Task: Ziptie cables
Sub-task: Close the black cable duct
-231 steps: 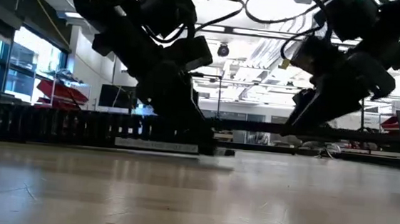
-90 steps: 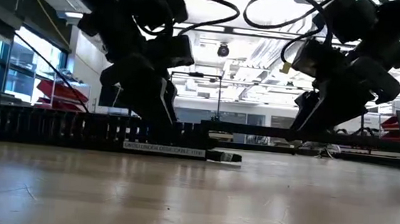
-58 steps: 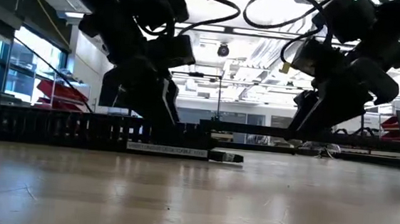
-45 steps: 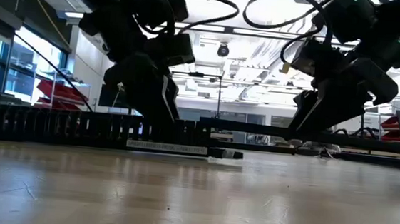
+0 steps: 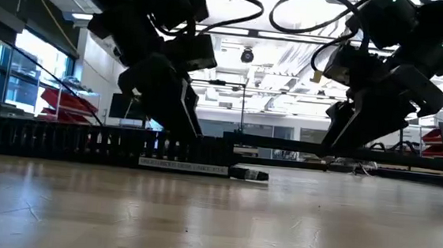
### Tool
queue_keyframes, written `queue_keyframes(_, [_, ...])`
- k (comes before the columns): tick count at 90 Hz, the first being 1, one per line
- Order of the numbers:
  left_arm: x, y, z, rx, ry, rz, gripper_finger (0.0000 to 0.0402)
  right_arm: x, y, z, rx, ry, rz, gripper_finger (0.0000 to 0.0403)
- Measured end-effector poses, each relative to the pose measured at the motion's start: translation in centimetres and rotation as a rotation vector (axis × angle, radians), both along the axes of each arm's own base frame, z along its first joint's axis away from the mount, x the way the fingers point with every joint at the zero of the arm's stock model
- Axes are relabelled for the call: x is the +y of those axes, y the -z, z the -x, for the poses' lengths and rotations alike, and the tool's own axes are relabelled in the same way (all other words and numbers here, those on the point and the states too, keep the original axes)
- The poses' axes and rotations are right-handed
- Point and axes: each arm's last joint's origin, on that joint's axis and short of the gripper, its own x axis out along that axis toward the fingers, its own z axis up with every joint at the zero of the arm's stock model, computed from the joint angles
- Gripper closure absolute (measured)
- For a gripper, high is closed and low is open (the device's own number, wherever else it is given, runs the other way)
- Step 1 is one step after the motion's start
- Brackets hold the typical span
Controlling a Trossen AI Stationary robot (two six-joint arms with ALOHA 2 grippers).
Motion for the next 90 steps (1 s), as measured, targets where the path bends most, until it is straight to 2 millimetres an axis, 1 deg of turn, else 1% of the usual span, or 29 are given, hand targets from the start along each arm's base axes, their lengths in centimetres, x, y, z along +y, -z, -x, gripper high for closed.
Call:
queue_keyframes(15, [-0.1,-0.2,-0.5,-0.051,0.019,-0.007,0.0103,0.0,0.0,0.0,0.001,0.001,-0.004,0.0197])
queue_keyframes(38, [-0.3,1.0,-0.9,-0.041,0.048,-0.027,0.0105,0.0,0.0,0.0,0.002,0.009,-0.015,0.0197])
queue_keyframes(50, [-0.5,0.9,-1.0,-0.063,0.051,-0.057,0.0123,0.0,0.0,0.0,0.004,0.009,-0.027,0.0197])
queue_keyframes(73, [-0.5,0.9,-1.0,-0.060,0.043,-0.052,0.0169,0.1,0.1,0.1,0.022,0.042,-0.073,0.0197])
queue_keyframes(90, [-0.5,0.9,-1.0,-0.061,0.031,-0.050,0.0177,0.2,-1.1,-0.6,0.079,0.034,-0.044,0.0197])
